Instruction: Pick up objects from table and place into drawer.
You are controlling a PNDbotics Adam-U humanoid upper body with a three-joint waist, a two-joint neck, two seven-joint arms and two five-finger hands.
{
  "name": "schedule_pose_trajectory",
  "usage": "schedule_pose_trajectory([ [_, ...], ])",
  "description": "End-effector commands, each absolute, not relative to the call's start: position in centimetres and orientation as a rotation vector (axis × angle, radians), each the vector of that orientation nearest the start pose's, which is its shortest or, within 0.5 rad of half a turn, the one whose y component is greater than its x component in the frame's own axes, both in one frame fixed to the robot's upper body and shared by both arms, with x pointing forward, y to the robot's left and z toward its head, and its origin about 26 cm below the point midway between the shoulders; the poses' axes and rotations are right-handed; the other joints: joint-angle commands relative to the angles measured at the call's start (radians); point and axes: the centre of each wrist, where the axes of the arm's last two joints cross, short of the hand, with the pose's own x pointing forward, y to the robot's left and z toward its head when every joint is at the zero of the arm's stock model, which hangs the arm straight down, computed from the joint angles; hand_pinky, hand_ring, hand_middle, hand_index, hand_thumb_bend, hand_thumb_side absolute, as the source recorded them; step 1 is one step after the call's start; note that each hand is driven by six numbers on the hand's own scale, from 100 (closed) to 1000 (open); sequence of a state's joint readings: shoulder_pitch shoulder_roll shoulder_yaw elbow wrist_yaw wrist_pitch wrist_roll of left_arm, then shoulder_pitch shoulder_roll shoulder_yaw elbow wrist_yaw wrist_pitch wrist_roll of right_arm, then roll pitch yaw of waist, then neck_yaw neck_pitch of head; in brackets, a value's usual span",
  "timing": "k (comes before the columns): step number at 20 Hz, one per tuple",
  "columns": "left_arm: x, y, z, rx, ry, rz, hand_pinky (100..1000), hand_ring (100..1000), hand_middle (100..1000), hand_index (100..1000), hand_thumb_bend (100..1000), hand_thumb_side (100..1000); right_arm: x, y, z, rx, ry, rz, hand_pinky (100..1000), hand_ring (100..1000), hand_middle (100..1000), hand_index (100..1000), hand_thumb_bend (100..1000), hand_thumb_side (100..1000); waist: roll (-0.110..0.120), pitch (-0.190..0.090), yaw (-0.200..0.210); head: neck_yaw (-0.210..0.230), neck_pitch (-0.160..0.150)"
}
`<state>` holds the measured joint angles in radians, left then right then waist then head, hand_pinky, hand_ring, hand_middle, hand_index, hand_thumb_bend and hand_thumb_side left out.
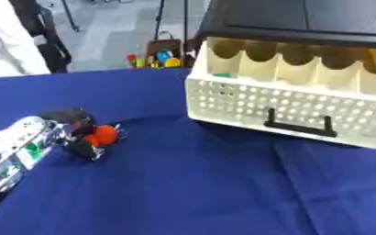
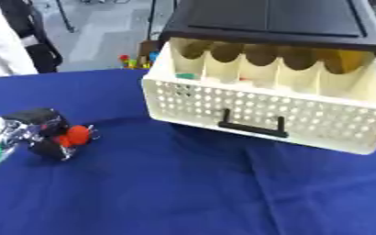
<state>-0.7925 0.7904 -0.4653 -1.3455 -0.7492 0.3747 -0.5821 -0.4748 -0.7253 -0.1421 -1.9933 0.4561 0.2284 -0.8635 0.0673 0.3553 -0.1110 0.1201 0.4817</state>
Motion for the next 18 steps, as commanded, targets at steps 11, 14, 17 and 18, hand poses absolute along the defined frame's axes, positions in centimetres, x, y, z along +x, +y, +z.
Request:
schedule_pose_trajectory([
  [11, 39.9, 29.3, 25.7, 1.083, -0.963, -1.399, 323, 512, 527, 628, 100, 450, 28.8, -32.7, 32.0, 1.859, 2.680, 0.409, 252, 395, 356, 650, 100, 861, -0.002, -0.031, 0.006, 0.000, -0.001],
  [14, 39.2, 28.9, 26.5, 1.080, -0.982, -1.403, 315, 508, 520, 621, 100, 455, 28.8, -32.6, 32.0, 1.862, 2.681, 0.410, 253, 396, 356, 650, 100, 861, 0.000, -0.036, 0.008, 0.000, 0.003],
  [17, 38.7, 28.4, 27.4, 1.089, -1.004, -1.398, 287, 489, 493, 590, 100, 451, 28.8, -32.6, 31.9, 1.863, 2.682, 0.411, 257, 399, 359, 649, 100, 860, 0.002, -0.041, 0.009, -0.002, 0.005],
  [18, 38.6, 28.3, 27.7, 1.092, -1.011, -1.394, 284, 487, 489, 586, 100, 450, 28.8, -32.6, 31.9, 1.863, 2.682, 0.411, 259, 400, 360, 649, 100, 860, 0.002, -0.042, 0.010, -0.002, 0.007],
])
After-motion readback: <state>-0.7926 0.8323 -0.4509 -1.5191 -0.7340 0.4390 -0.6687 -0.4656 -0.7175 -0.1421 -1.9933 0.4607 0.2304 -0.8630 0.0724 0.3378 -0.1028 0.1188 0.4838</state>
